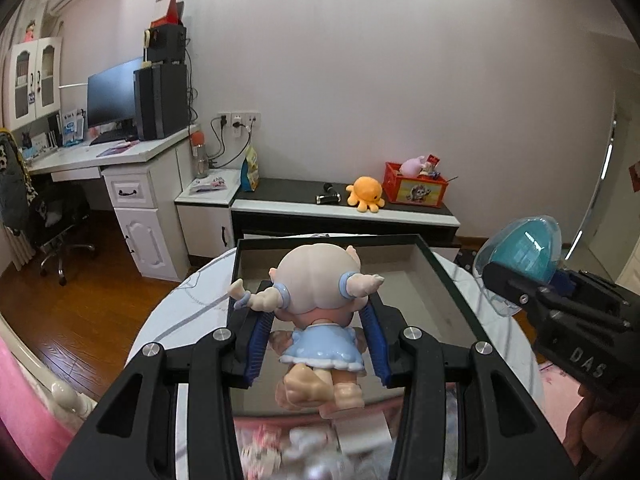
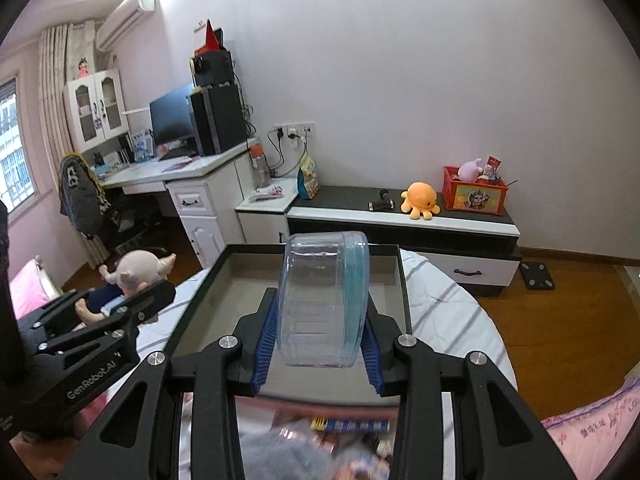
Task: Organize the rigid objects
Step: 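Lift the doll with the left tool while the right tool carries the cylinder over the box, then open the left tool to drop the doll while the right tool releases the cylinder in the box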
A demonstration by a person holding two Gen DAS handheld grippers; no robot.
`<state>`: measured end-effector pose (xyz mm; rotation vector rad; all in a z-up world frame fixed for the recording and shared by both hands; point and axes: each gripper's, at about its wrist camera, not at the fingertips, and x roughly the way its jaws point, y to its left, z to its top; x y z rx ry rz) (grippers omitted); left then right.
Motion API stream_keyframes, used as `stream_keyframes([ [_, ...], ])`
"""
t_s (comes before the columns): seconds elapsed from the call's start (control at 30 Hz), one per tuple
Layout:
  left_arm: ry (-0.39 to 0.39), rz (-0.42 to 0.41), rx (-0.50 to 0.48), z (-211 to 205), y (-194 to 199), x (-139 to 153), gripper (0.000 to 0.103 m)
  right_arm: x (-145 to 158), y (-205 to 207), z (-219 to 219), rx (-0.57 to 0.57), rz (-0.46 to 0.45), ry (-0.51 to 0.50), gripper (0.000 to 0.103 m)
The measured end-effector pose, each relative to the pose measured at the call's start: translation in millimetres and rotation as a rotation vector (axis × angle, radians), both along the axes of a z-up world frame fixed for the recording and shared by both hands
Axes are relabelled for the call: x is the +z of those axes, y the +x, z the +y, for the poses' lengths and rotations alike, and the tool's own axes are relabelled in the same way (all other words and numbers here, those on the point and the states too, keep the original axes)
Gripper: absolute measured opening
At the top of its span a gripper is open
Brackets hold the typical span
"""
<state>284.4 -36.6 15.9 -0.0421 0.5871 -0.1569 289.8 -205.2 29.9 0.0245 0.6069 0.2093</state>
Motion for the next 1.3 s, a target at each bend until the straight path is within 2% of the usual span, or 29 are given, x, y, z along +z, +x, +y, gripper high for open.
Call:
stream_keyframes([
  [0.23, 0.002, 0.08, -0.021, -10.4, 59.2, -31.0, 0.043, -33.2, 55.9, -0.1, -0.009, 0.081, -0.047, 0.039],
  [0.43, 0.011, 0.142, -0.038, -17.1, 90.8, -56.8, 0.043, -58.9, 92.3, -8.6, -0.016, 0.172, -0.064, 0.039],
  [0.63, 0.018, 0.178, -0.047, -21.8, 101.7, -69.9, 0.043, -79.0, 106.1, -8.3, -0.009, 0.242, -0.07, 0.039],
  [0.97, 0.048, 0.233, -0.073, -30.4, 110.1, -84.1, 0.044, -93.6, 112.2, -7.8, -0.013, 0.304, -0.084, 0.039],
  [1.07, 0.055, 0.243, -0.076, -30.6, 109.6, -85.9, 0.055, -95.8, 112.0, -9.5, -0.02, 0.311, -0.077, 0.039],
  [1.1, 0.052, 0.242, -0.075, -29.8, 109.5, -86.1, 0.063, -95.9, 111.4, -10.3, -0.02, 0.313, -0.071, 0.042],
  [1.13, 0.062, 0.23, -0.064, -28.4, 109.0, -84.5, 0.076, -96.0, 110.9, -11.1, -0.02, 0.314, -0.065, 0.046],
  [1.2, 0.071, 0.199, -0.041, -24.9, 105.2, -78.8, 0.086, -94.7, 109.9, -14.9, -0.038, 0.311, -0.06, 0.068],
  [1.27, 0.056, 0.181, -0.023, -19.0, 101.5, -73.1, 0.097, -92.1, 107.3, -19.1, -0.033, 0.308, -0.017, 0.077],
  [1.3, 0.045, 0.169, -0.017, -14.9, 98.4, -69.1, 0.103, -89.8, 104.6, -19.9, -0.04, 0.303, -0.013, 0.086],
])
